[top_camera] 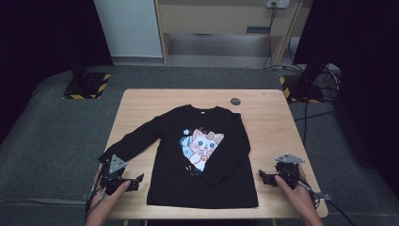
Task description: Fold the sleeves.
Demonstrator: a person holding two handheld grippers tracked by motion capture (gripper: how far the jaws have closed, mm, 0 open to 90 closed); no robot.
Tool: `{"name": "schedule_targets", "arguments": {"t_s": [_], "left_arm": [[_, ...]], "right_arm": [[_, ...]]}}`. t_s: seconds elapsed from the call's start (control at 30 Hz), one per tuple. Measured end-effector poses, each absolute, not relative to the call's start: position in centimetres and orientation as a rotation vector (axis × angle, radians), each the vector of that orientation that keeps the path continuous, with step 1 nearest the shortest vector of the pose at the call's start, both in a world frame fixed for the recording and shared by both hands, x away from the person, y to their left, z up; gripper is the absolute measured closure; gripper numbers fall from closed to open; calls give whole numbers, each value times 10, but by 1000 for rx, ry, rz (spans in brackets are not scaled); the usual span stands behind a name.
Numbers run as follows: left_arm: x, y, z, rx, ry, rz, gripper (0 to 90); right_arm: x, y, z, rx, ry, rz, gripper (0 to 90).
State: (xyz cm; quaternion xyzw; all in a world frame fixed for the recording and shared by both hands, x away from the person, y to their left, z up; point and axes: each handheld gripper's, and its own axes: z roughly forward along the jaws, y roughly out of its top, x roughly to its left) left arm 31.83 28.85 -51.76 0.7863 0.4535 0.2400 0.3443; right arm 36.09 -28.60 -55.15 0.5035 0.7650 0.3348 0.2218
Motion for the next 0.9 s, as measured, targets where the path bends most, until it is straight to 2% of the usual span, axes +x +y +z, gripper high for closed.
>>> {"name": "schedule_targets", "arguments": {"t_s": [0.2, 0.9], "left_arm": [[316, 288, -511, 2081, 1158, 661, 18], [316, 313, -505, 2007, 1241, 713, 26]], "right_arm": [[361, -286, -551, 1391, 2114, 925, 4], [365, -286, -552, 1367, 2135, 942, 8]]}}
